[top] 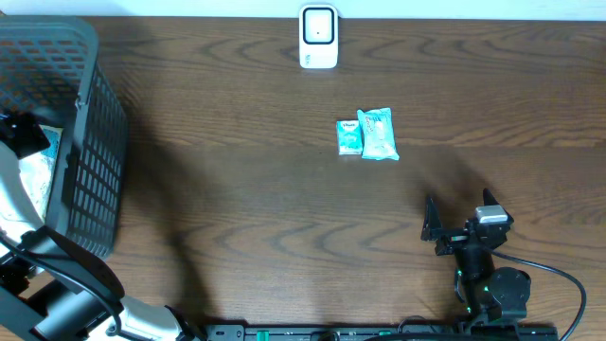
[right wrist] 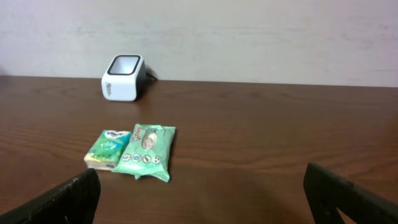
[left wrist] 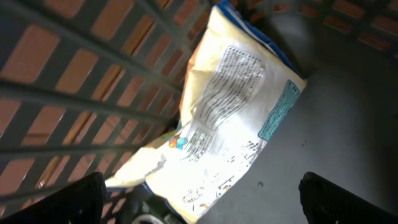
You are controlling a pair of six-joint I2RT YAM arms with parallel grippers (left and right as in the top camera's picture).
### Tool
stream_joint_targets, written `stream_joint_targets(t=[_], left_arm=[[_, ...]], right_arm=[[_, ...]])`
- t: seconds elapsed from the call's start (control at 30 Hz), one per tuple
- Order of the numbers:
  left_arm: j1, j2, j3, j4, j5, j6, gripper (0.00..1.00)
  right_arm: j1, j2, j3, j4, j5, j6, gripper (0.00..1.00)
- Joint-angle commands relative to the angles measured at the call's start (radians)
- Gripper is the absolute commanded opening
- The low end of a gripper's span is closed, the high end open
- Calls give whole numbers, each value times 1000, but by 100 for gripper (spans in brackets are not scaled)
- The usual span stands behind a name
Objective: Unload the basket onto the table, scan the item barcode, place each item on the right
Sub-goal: 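Grasp the white printed snack bag in the basket with the left gripper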
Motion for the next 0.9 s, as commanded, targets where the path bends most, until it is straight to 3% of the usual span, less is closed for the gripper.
stream_joint_targets(t=[0.0,0.37,0.87], left_arm=[[-5,18,-29,25,6,66,98],[-15,37,-114,79,6,220,98],[-21,38,-290,240,-18,336,99]], right_arm=[[8,-4,-1,-4,-6,6,99],[8,-4,-1,-4,-6,6,99],[8,-4,-1,-4,-6,6,99]])
